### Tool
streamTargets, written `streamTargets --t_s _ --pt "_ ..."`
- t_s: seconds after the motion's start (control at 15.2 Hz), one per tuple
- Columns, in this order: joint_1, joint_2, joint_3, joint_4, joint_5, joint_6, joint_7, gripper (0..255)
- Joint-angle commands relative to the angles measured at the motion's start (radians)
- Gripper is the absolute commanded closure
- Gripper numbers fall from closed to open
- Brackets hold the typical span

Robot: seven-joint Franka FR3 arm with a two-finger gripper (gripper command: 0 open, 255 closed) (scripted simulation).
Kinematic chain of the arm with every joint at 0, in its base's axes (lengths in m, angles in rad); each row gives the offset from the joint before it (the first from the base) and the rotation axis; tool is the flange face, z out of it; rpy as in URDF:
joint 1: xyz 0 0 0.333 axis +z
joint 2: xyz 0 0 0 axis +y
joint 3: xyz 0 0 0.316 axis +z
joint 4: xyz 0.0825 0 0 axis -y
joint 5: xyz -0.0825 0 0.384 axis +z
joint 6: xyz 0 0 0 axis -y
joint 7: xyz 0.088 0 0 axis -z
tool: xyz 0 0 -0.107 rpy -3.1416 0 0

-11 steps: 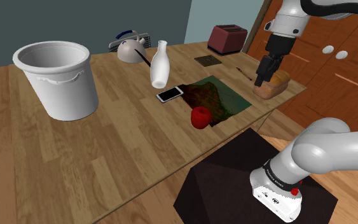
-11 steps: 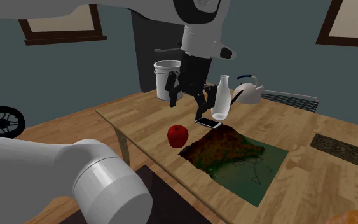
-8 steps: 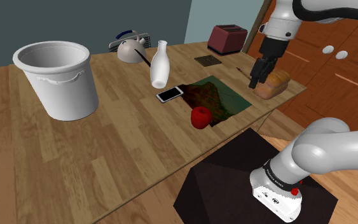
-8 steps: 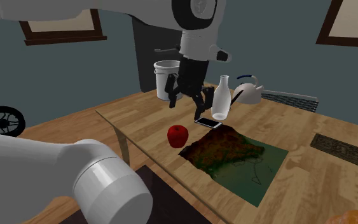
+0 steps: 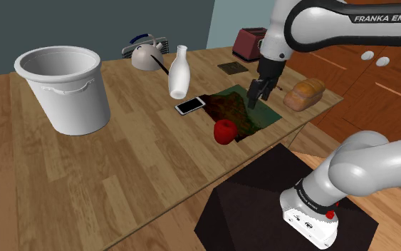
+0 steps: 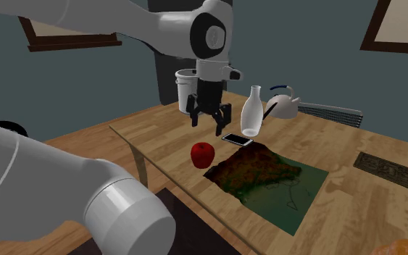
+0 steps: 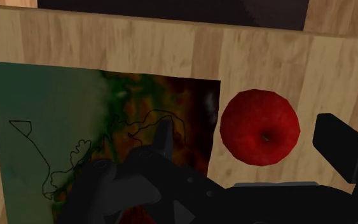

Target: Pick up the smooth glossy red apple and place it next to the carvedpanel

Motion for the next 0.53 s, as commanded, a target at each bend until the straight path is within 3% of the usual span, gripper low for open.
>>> streamTargets --t_s 0.0,0.33,0.46 --pt "0.013 0.044 0.045 -0.008 0.006 0.067 0.040 0" --pt "0.024 0.205 0.145 0.023 -0.020 0.221 0.139 0" --pt "0.024 0.216 0.150 0.014 -0.022 0.242 0.145 0"
